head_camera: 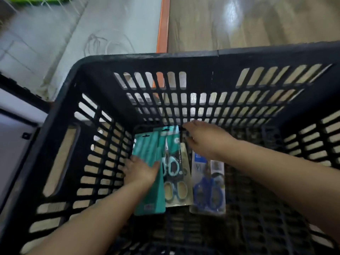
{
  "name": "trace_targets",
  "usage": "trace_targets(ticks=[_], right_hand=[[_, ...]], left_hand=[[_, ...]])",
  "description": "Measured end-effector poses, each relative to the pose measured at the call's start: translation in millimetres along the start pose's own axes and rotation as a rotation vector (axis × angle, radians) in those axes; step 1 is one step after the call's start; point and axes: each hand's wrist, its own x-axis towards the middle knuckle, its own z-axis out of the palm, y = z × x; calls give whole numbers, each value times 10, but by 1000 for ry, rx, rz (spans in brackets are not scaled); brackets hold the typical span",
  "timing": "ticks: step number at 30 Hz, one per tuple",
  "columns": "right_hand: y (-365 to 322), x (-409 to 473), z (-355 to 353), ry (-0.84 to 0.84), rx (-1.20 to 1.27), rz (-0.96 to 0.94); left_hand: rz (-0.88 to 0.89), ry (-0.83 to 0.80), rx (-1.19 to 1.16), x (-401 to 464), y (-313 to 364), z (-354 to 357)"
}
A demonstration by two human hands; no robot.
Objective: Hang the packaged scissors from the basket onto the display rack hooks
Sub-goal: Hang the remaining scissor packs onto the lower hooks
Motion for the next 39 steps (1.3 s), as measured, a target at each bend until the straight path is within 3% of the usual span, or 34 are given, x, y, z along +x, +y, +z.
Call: trace_targets(ticks=[5,9,22,29,39], right_hand=[[-99,97,136,-50,69,18],[-122,-28,292,-97,108,70],[-577,-67,637,-265,454,292],[-762,19,827,-94,723,482],[-706,125,869,-129,850,646]], left_hand=[[49,-5,118,141,-48,79],[123,60,84,122,-137,117],[137,128,-304,215,115,-239],[191,39,-621,271,68,-349],[190,24,-716,239,40,-428]])
